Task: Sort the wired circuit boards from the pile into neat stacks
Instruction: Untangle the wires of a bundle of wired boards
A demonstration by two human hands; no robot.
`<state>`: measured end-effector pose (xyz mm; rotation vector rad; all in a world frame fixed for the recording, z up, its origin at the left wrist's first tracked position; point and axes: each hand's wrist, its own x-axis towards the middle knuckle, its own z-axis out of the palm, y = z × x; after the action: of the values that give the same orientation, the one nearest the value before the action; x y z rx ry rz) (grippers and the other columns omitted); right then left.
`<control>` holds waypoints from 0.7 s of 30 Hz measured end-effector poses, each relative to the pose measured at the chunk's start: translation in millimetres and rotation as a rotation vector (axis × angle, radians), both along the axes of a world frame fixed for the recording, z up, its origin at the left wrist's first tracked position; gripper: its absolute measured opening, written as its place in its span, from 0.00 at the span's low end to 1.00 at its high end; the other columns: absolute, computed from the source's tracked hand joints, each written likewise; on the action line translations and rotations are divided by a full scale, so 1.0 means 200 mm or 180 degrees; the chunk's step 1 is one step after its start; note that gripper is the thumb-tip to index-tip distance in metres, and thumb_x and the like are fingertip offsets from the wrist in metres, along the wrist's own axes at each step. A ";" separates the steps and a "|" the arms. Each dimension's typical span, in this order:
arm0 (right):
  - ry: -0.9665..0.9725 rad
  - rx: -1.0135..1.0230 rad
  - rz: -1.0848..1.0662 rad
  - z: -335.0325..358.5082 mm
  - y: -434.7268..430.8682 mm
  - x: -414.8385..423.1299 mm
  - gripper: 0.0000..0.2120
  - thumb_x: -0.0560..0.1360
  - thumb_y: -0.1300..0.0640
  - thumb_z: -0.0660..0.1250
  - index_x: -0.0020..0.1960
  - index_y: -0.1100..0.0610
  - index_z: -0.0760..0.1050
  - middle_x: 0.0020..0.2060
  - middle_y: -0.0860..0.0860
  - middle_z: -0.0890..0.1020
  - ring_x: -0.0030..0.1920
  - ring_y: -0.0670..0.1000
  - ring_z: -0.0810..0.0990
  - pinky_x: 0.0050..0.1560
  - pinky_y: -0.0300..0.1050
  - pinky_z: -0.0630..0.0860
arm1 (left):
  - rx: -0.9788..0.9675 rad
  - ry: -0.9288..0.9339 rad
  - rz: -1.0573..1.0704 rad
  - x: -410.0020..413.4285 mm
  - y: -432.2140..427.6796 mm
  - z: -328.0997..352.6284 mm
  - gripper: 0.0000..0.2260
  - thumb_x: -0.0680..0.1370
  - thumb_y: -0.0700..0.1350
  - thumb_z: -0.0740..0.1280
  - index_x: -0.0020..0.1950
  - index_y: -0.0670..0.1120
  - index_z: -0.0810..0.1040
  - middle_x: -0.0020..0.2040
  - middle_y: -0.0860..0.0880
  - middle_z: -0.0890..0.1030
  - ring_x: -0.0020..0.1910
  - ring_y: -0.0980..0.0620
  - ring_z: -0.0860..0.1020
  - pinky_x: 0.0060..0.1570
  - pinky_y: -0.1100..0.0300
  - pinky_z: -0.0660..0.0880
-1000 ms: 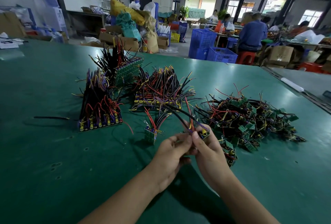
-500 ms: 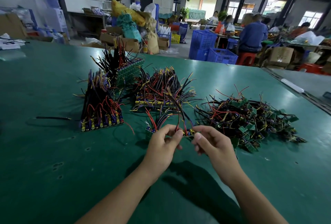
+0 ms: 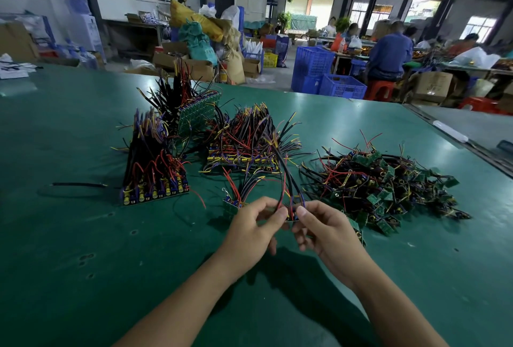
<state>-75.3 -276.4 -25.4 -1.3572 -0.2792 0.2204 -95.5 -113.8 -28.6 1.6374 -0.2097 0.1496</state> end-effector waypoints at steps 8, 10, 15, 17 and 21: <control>0.0190 -0.0156 0.0078 -0.01 0.02 -0.01 0.15 0.69 0.46 0.70 0.46 0.57 0.76 0.31 0.56 0.78 0.27 0.52 0.75 0.26 0.42 0.73 | -0.0188 0.0154 -0.0020 -0.01 -0.02 0.00 0.07 0.80 0.42 0.65 0.42 0.45 0.77 0.33 0.53 0.78 0.29 0.52 0.75 0.31 0.64 0.72; 0.0368 -0.0269 0.0172 0.00 0.02 -0.02 0.14 0.72 0.46 0.68 0.45 0.57 0.76 0.30 0.55 0.77 0.26 0.51 0.74 0.24 0.42 0.72 | -0.0162 0.0148 -0.0012 -0.01 -0.02 -0.01 0.06 0.80 0.42 0.65 0.43 0.46 0.78 0.35 0.52 0.78 0.34 0.52 0.76 0.38 0.59 0.74; 0.0175 -0.0637 0.0106 -0.01 0.02 -0.02 0.18 0.79 0.45 0.62 0.35 0.53 0.74 0.25 0.53 0.68 0.21 0.49 0.62 0.24 0.38 0.56 | -0.0015 0.0015 0.0059 0.00 -0.02 -0.03 0.07 0.80 0.42 0.65 0.42 0.47 0.79 0.36 0.54 0.79 0.36 0.56 0.75 0.38 0.62 0.74; 0.0032 -0.0687 0.0103 -0.01 0.02 -0.02 0.17 0.79 0.46 0.61 0.35 0.53 0.74 0.23 0.52 0.67 0.21 0.49 0.59 0.25 0.39 0.54 | -0.0053 0.0103 0.0070 0.00 -0.03 -0.03 0.07 0.80 0.44 0.64 0.42 0.48 0.78 0.34 0.55 0.77 0.30 0.56 0.73 0.31 0.62 0.72; -0.0214 -0.0792 0.0030 -0.01 0.03 -0.02 0.19 0.75 0.43 0.62 0.38 0.58 0.73 0.22 0.50 0.69 0.21 0.48 0.60 0.23 0.37 0.59 | -0.0261 0.0506 0.0036 -0.01 -0.06 -0.05 0.13 0.81 0.52 0.62 0.40 0.47 0.76 0.30 0.49 0.69 0.23 0.56 0.66 0.23 0.64 0.64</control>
<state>-80.3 -271.0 -27.8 -1.6120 -0.3224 0.2228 -96.6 -126.2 -38.1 1.5609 -0.0719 0.0357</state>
